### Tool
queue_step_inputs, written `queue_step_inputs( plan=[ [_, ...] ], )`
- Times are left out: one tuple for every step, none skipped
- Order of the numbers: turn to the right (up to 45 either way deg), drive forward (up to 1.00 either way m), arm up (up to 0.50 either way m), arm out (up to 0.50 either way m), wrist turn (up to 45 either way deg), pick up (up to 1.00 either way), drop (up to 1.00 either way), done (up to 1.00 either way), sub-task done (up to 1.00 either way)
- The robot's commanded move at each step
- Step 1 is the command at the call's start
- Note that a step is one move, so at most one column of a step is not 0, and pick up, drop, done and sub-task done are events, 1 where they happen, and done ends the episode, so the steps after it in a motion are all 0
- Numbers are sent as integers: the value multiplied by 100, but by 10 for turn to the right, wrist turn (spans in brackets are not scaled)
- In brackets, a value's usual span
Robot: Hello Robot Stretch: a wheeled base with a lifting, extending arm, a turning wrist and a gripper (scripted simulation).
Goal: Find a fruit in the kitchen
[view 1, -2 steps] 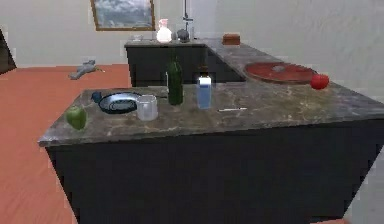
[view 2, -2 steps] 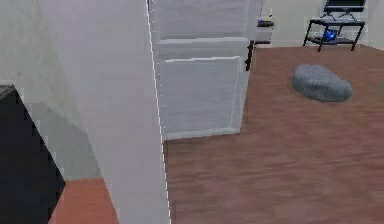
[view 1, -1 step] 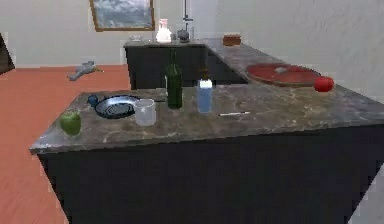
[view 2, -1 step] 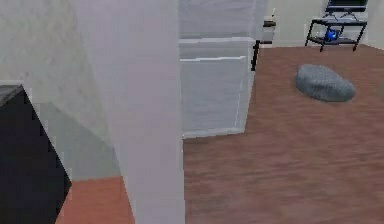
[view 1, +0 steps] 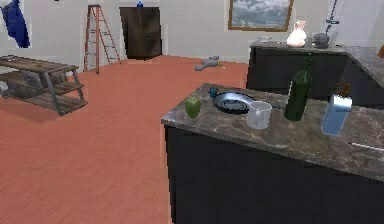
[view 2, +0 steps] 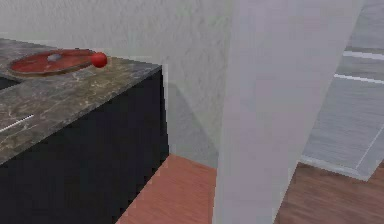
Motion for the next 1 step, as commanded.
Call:
queue_step_inputs(
  plan=[
    [0, 0, 0, 0, 0, 0, 0, 100, 0]
  ],
)
